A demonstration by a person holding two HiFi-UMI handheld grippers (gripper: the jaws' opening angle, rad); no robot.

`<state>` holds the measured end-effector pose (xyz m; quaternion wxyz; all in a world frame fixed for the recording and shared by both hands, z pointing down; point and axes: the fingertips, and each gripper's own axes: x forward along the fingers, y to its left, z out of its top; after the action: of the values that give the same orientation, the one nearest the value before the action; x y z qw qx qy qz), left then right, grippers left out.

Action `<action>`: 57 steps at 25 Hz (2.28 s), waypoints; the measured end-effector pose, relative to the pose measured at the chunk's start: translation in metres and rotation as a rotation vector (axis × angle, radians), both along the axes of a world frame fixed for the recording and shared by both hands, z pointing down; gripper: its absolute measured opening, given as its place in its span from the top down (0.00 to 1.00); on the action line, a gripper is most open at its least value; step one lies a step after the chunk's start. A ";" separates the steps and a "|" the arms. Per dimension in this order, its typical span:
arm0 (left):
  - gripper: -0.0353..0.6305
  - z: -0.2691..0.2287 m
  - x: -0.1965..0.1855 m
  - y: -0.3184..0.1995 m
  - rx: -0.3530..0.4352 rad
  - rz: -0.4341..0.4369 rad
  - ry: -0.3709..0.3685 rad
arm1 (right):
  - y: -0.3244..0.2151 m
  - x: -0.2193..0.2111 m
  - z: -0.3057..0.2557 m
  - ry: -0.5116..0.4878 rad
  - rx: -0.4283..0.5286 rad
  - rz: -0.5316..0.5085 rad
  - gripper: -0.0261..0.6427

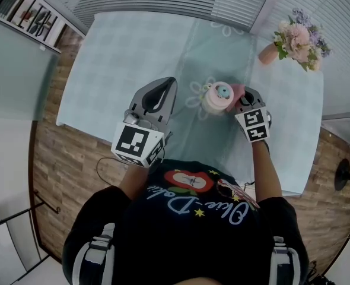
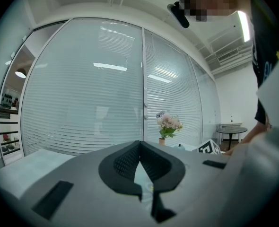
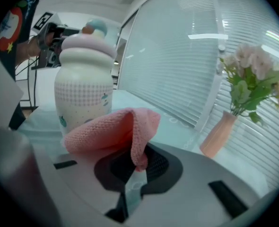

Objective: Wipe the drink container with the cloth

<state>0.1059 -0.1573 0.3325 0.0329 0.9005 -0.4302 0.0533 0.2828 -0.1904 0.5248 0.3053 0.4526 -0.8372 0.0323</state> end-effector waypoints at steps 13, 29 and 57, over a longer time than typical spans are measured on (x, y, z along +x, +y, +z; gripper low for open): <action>0.94 0.000 0.010 -0.001 0.001 0.051 0.010 | 0.023 0.036 -0.070 -0.230 0.147 0.239 0.94; 0.94 0.010 0.040 0.007 -0.032 0.154 0.009 | 0.079 0.055 -0.124 -0.513 0.234 0.399 0.94; 0.94 0.013 0.046 0.007 -0.042 0.182 0.014 | 0.090 0.053 -0.140 -0.555 0.271 0.420 0.94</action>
<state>0.1516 -0.1499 0.3452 0.0501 0.9354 -0.3450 0.0587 0.3356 -0.1007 0.3847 -0.0090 0.6249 -0.7736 0.1046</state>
